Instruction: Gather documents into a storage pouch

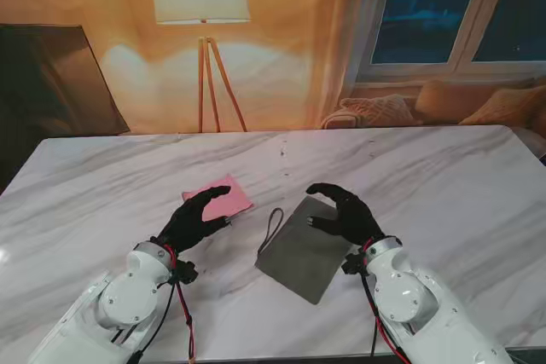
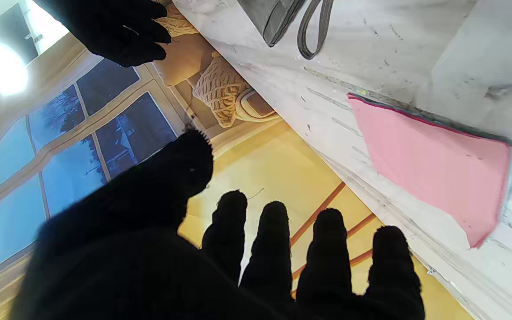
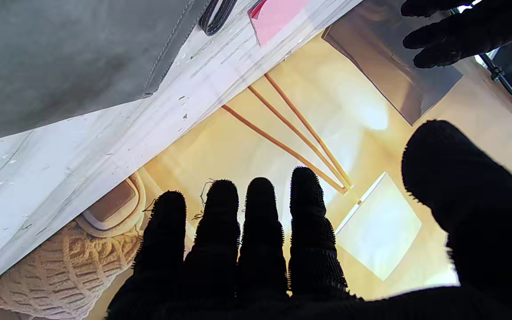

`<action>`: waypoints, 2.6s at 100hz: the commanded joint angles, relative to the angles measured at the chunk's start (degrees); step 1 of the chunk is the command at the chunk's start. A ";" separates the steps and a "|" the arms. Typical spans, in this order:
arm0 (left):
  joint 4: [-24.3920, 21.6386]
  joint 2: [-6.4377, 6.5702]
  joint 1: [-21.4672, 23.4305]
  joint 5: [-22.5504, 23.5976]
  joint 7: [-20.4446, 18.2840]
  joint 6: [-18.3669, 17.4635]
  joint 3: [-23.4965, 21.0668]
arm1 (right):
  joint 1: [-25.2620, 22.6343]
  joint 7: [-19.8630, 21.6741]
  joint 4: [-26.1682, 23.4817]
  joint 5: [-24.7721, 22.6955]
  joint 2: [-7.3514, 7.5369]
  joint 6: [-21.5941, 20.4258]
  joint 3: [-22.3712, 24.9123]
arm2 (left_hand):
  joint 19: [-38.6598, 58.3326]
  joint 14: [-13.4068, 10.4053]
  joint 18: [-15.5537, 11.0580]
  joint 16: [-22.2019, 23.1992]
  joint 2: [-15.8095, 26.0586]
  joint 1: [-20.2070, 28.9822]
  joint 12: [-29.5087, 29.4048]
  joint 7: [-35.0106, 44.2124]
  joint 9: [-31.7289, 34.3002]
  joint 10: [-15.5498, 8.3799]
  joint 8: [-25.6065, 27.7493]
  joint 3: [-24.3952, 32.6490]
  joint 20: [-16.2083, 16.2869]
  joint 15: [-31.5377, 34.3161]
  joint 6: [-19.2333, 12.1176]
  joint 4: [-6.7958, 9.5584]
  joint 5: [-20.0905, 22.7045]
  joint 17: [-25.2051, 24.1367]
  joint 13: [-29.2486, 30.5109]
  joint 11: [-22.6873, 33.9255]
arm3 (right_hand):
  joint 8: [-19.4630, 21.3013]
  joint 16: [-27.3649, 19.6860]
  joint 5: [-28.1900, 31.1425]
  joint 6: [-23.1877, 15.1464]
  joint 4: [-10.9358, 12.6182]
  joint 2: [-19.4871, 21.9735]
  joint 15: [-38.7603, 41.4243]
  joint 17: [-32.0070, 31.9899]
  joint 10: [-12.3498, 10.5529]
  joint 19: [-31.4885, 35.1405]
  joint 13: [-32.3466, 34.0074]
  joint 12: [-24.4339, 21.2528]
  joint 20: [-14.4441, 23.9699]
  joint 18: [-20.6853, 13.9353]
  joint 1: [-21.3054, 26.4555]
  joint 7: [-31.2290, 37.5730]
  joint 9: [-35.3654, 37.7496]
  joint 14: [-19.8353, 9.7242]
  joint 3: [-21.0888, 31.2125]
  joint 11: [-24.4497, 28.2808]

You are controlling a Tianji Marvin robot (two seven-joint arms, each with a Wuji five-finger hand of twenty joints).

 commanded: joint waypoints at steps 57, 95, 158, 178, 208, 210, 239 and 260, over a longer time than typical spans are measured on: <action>0.25 -0.30 -0.66 -0.57 -1.01 0.17 0.84 | -0.38 0.90 -0.47 0.15 0.00 0.47 0.56 | 0.78 0.49 -0.09 0.82 -0.56 -1.04 0.05 -0.15 0.65 0.17 0.23 -0.36 1.61 0.69 -1.83 -1.55 -0.31 0.44 -0.73 0.34 | -1.39 0.57 -0.47 0.40 1.04 0.09 0.26 -0.50 -0.63 -0.82 -1.35 0.69 1.19 -2.23 -0.40 -3.32 -2.29 -1.44 -0.57 0.29; 0.09 -0.37 -0.47 -0.78 -0.81 0.22 0.93 | -0.54 0.12 -0.81 -0.98 -0.01 1.37 1.12 | 1.92 2.37 0.33 2.89 -0.51 -0.89 1.58 -0.09 0.70 1.07 0.38 -0.79 3.27 2.46 -1.89 -1.47 -0.33 1.19 -0.29 1.05 | -2.04 1.00 -0.53 0.34 1.09 0.26 0.83 0.03 -0.45 0.14 -0.53 0.76 1.86 -1.09 -0.35 -3.83 -1.97 -0.94 -0.79 0.32; -0.08 -0.43 -0.81 -1.91 -1.42 1.43 1.68 | 6.00 4.22 3.48 -5.62 1.16 6.12 -0.54 | 2.94 3.93 0.64 4.92 0.73 -0.88 2.70 -0.02 1.05 1.55 0.48 -1.82 5.50 4.26 -1.77 -1.50 -0.04 2.04 0.26 1.19 | -2.66 12.43 7.55 -8.63 -0.05 -4.62 14.93 3.79 1.49 15.73 6.37 5.48 13.64 2.33 1.45 -3.42 2.25 1.25 3.68 3.62; -0.20 -0.47 -0.86 -2.80 -1.79 1.97 1.79 | 9.74 5.47 6.27 -5.93 1.17 8.35 -3.24 | 2.96 4.18 0.60 5.09 1.08 -0.61 2.80 -0.01 1.14 1.53 0.46 -2.49 5.95 4.35 -1.77 -1.43 0.12 2.05 0.15 1.21 | -3.17 24.93 10.36 -11.44 -0.13 -4.43 32.91 3.24 3.55 29.35 5.53 19.62 21.68 1.04 1.49 -3.18 4.90 -0.72 4.04 16.11; -0.06 -0.43 -0.89 -3.09 -2.03 1.78 1.70 | 15.46 7.15 10.60 -5.94 0.92 11.66 -8.40 | 2.84 4.22 0.63 5.18 1.33 -0.52 2.83 -0.02 1.36 1.62 0.44 -3.11 6.38 4.39 -1.79 -1.32 0.29 2.10 0.13 1.12 | -2.77 27.44 11.98 -6.82 0.40 -2.91 37.13 2.48 2.99 32.24 4.67 24.85 21.63 0.46 2.10 -2.34 4.30 -1.87 5.06 19.32; -0.08 -0.42 -0.89 -3.15 -2.13 1.78 1.69 | 15.80 7.16 10.90 -5.93 0.88 11.89 -8.77 | 2.83 4.21 0.62 5.17 1.31 -0.53 2.84 -0.02 1.41 1.68 0.44 -3.14 6.40 4.37 -1.85 -1.32 0.32 2.09 0.11 1.13 | -2.73 27.41 11.94 -6.68 0.42 -2.93 37.09 2.54 3.04 32.28 4.69 24.90 21.58 0.45 2.26 -2.23 4.24 -1.87 5.33 19.33; 0.07 -0.43 -0.86 -3.15 -2.04 1.51 1.56 | 20.42 7.00 15.92 -3.58 -0.43 15.77 -14.48 | 2.78 4.32 0.81 5.21 1.40 -0.55 2.88 -0.06 1.80 1.54 0.43 -3.44 6.70 4.39 -1.85 -1.27 0.45 2.25 0.34 1.12 | -3.00 25.21 9.01 -5.46 0.09 -2.93 33.70 1.57 3.36 32.26 3.28 23.76 20.71 0.22 2.69 -2.08 1.77 -1.51 6.74 17.46; 0.72 -0.45 -1.37 -3.65 -2.37 1.44 1.92 | 24.68 7.11 20.99 -3.75 -1.12 17.07 -19.68 | 2.73 4.35 0.70 5.21 1.52 -0.52 2.90 -0.11 1.84 1.76 0.42 -3.52 6.82 4.34 -1.86 -1.25 0.41 2.27 0.21 1.09 | -3.89 17.18 5.76 -5.56 0.23 -2.64 21.18 -1.60 2.92 26.64 -1.53 15.94 17.76 -0.86 2.02 -3.04 -3.89 -1.05 6.30 11.16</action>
